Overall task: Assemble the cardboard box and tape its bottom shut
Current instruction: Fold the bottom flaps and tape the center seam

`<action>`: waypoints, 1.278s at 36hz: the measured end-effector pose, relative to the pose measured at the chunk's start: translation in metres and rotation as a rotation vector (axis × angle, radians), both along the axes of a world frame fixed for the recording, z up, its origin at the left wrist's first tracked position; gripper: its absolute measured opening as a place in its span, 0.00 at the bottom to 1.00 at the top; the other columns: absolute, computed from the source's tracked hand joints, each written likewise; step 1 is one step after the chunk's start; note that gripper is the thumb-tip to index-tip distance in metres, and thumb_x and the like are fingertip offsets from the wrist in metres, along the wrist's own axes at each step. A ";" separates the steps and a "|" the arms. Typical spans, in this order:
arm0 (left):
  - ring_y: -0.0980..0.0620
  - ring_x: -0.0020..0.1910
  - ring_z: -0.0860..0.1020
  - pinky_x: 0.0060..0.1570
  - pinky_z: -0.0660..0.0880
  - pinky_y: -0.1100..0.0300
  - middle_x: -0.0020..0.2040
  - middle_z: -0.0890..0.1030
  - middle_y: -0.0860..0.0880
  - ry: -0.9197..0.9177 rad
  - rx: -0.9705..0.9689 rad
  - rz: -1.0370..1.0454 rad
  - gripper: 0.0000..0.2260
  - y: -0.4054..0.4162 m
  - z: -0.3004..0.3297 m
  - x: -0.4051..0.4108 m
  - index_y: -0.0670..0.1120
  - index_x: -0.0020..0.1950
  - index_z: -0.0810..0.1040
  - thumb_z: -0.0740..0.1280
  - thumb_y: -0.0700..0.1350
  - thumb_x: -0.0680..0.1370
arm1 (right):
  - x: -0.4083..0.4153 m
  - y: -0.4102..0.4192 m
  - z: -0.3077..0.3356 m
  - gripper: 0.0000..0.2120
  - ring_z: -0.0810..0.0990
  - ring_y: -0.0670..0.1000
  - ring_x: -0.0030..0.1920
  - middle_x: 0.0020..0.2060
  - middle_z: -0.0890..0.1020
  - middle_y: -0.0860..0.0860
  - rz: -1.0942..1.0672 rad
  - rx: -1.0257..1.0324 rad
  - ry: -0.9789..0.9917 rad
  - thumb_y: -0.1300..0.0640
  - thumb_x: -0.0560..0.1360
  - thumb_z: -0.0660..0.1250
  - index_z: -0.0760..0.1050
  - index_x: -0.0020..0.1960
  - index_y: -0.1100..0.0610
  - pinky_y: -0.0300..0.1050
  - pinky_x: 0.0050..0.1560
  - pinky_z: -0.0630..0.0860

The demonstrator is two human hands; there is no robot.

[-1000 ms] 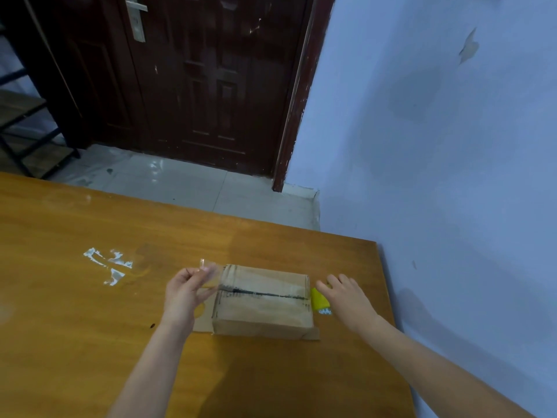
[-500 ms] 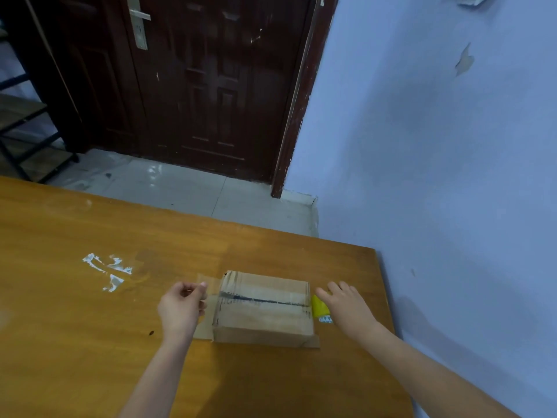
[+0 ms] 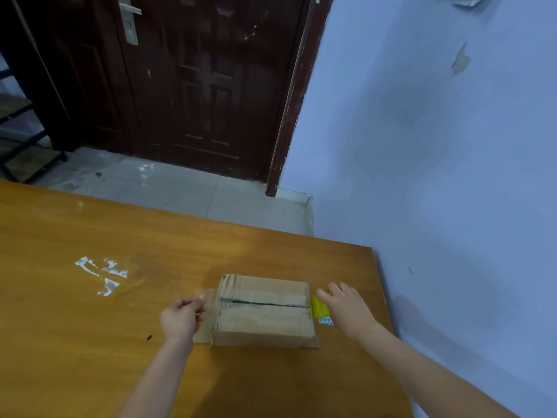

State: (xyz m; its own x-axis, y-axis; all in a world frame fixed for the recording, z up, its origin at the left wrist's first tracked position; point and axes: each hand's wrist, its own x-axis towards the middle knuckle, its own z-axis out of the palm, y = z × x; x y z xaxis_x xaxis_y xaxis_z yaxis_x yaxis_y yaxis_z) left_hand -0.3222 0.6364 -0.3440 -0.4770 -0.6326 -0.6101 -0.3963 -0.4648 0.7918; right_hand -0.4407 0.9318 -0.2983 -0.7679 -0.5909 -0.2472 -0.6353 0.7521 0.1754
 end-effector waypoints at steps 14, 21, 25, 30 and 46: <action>0.46 0.40 0.72 0.38 0.65 0.53 0.45 0.79 0.46 -0.106 0.218 -0.232 0.05 -0.004 -0.016 -0.006 0.43 0.47 0.78 0.69 0.44 0.76 | 0.003 -0.006 0.000 0.28 0.71 0.56 0.57 0.58 0.73 0.54 -0.071 0.005 -0.007 0.70 0.71 0.59 0.63 0.68 0.51 0.47 0.54 0.68; 0.43 0.47 0.73 0.41 0.67 0.51 0.48 0.78 0.45 -0.129 0.280 -0.299 0.09 -0.002 -0.021 -0.008 0.42 0.50 0.77 0.67 0.47 0.77 | 0.017 -0.006 -0.004 0.28 0.71 0.55 0.56 0.59 0.73 0.52 -0.116 -0.034 -0.005 0.69 0.72 0.59 0.63 0.69 0.51 0.44 0.51 0.67; 0.45 0.43 0.74 0.36 0.68 0.54 0.45 0.79 0.45 -0.124 0.316 -0.274 0.08 -0.003 -0.021 -0.010 0.43 0.46 0.77 0.67 0.47 0.77 | 0.026 -0.006 -0.008 0.27 0.72 0.55 0.55 0.58 0.74 0.52 -0.162 -0.066 -0.013 0.68 0.71 0.60 0.65 0.67 0.51 0.43 0.49 0.65; 0.47 0.35 0.78 0.29 0.72 0.55 0.31 0.82 0.45 -0.161 0.484 -0.222 0.12 -0.004 -0.018 -0.019 0.39 0.40 0.78 0.68 0.48 0.76 | 0.043 -0.012 -0.005 0.24 0.77 0.54 0.36 0.39 0.80 0.53 -0.178 -0.097 0.038 0.71 0.55 0.73 0.78 0.48 0.55 0.43 0.32 0.64; 0.43 0.46 0.72 0.50 0.71 0.47 0.55 0.77 0.35 -0.320 -0.153 -0.375 0.03 -0.025 -0.037 -0.049 0.39 0.48 0.72 0.63 0.38 0.79 | 0.070 -0.004 -0.022 0.22 0.72 0.54 0.53 0.56 0.74 0.51 -0.348 -0.249 -0.060 0.63 0.72 0.65 0.66 0.64 0.51 0.45 0.48 0.68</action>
State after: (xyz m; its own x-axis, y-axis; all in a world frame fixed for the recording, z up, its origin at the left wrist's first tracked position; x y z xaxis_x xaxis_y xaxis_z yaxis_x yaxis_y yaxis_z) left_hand -0.3716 0.6116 -0.3810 -0.4929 -0.5475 -0.6762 -0.7470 -0.1322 0.6515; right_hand -0.3708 0.9278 -0.3201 -0.9207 -0.3464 -0.1801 -0.3396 0.9381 -0.0683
